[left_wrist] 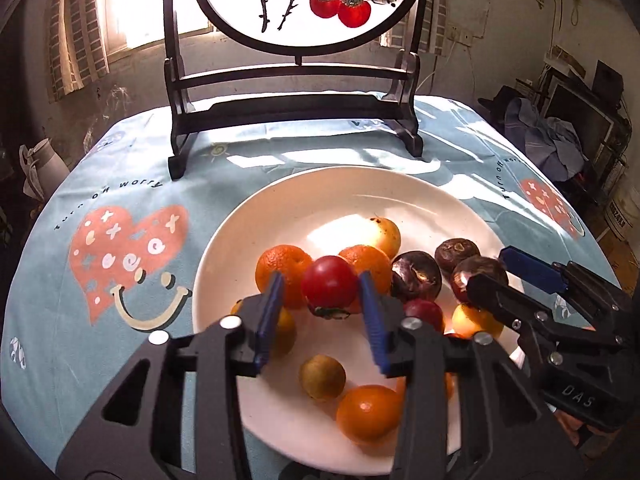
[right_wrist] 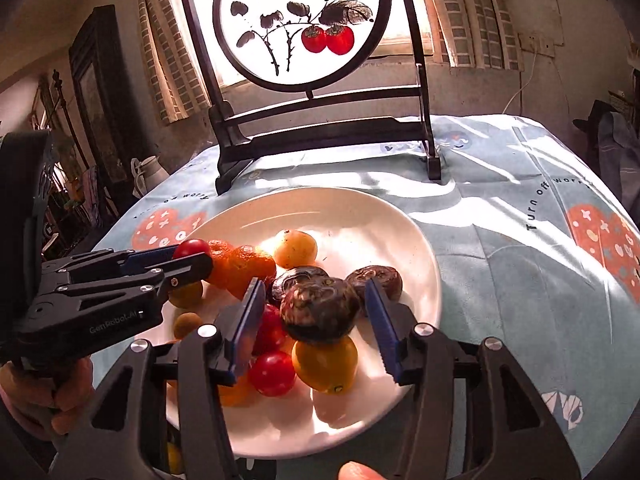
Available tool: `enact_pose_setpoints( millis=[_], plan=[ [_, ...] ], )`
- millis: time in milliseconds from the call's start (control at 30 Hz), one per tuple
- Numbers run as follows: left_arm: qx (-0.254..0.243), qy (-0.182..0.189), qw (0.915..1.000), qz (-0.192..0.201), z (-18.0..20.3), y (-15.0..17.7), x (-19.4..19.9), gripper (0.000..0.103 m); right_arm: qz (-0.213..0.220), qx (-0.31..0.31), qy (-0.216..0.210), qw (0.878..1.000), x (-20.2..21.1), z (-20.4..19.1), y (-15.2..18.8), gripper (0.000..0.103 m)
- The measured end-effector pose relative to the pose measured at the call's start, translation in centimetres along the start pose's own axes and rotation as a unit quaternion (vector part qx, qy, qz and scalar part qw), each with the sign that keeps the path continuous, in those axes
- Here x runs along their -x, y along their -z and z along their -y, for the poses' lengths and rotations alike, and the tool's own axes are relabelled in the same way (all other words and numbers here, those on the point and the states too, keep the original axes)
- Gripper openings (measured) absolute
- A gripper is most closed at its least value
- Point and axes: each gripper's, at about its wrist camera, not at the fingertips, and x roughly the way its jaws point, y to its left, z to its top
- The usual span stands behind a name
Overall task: Organize fruits
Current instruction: 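Carry the passion fruit and tomato over the plate and open both tools, then grasp a small yellow fruit with the right tool while the left tool grasps a red cherry tomato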
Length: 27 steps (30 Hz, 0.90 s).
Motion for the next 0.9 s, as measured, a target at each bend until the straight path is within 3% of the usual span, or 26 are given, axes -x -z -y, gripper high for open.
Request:
enact_pose_setpoints(
  millis=[33,100,233,433,567,633,733,767,900],
  plan=[
    [0.006,-0.007,0.9998,0.016,-0.3,0.1,0.6,0.08,0.0,0.002,0.0,1.0,0.3,-0.2,0.1,0.064],
    [0.009,-0.021,0.9989,0.041,-0.5,0.4,2.3,0.081,0.005,0.007,-0.008,1.0,1.1,-0.6,0.1,0.064],
    [0.013,-0.024,0.9987,0.042,-1.0,1.8,5.2,0.093,0.017,0.02,-0.008,1.0,3.1,-2.0,0.3,0.064],
    [0.018,-0.038,0.9977,0.054,-1.6,6.1,9.5,0.1,0.027,0.039,-0.011,0.999,6.5,-4.5,2.5,0.064],
    [0.04,-0.039,0.9971,0.052,-2.8,9.3,10.2,0.1,0.017,0.053,-0.029,0.998,7.6,-5.7,4.7,0.064],
    [0.04,-0.083,0.9949,0.041,-3.4,10.2,9.8,0.1,-0.002,0.065,-0.038,0.997,7.5,-6.3,6.0,0.064],
    [0.021,-0.191,0.979,0.067,-4.0,10.6,10.0,0.1,-0.044,0.07,-0.057,0.995,6.6,-7.2,7.8,0.064],
    [0.024,-0.204,0.9762,0.069,-4.2,10.6,10.1,0.1,-0.06,0.075,-0.062,0.994,6.3,-7.6,8.3,0.064],
    [0.061,-0.159,0.9836,0.058,-5.5,10.4,10.4,0.1,-0.089,0.099,-0.067,0.989,5.3,-8.8,9.5,0.064]
  ],
)
